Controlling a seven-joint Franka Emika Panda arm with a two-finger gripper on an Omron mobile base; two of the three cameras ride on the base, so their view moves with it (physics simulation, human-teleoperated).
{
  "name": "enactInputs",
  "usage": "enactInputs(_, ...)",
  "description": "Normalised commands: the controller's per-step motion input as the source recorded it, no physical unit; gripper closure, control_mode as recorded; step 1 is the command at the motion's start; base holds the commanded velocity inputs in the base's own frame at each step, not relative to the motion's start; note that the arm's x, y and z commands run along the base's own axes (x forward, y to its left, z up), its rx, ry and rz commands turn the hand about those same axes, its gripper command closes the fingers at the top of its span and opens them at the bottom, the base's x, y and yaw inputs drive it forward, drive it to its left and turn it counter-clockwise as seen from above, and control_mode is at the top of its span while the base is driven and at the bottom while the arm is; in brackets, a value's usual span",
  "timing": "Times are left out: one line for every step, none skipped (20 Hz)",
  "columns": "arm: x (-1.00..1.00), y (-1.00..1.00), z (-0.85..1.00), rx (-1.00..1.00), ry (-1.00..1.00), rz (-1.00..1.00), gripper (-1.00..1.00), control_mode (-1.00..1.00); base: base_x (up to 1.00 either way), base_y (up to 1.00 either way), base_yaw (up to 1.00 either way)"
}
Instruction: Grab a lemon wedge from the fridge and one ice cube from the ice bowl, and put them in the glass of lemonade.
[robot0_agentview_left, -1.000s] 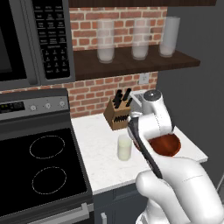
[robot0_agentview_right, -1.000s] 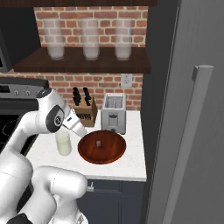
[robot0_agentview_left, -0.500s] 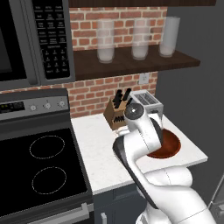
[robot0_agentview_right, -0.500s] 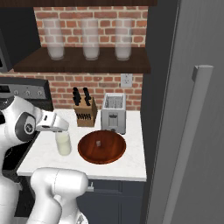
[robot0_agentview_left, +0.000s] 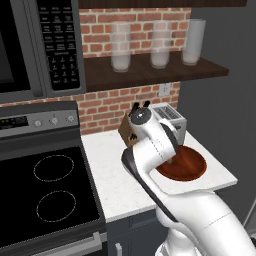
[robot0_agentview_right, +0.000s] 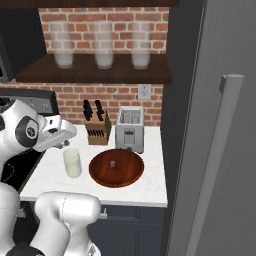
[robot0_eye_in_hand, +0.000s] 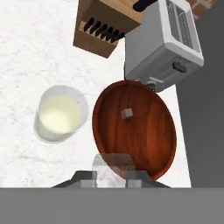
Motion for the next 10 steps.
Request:
enactInputs(0.42, 0.0, -0.21, -0.07, 0.12, 0.03, 1.0, -1.0, 0.0, 0.0, 0.0)
enactInputs(0.47, 0.03, -0.32, -0.08, 0.07, 0.01, 1.0, -1.0, 0.0, 0.0, 0.0)
enactInputs(0.5, 0.14, -0.4, -0.1, 0.04, 0.0, 1.0, -1.0, 0.0, 0.0, 0.0)
enactInputs(0.48, 0.2, -0.46, -0.11, 0.01, 0.0, 1.0, -1.0, 0.0, 0.0, 0.0)
enactInputs(0.43, 0.28, -0.5, -0.12, 0.0, 0.0, 1.0, -1.0, 0.0, 0.0, 0.0)
enactInputs(0.37, 0.29, -0.51, -0.12, 0.0, 0.0, 1.0, -1.0, 0.0, 0.0, 0.0)
enactInputs(0.29, 0.33, -0.5, -0.13, 0.0, 0.0, 1.0, -1.0, 0.0, 0.0, 0.0)
enactInputs(0.19, 0.34, -0.5, -0.13, 0.0, 0.0, 1.0, -1.0, 0.0, 0.0, 0.0)
enactInputs(0.11, 0.34, -0.51, -0.13, 0.0, 0.0, 1.0, -1.0, 0.0, 0.0, 0.0)
enactInputs(0.05, 0.27, -0.46, -0.12, 0.0, 0.0, 1.0, -1.0, 0.0, 0.0, 0.0)
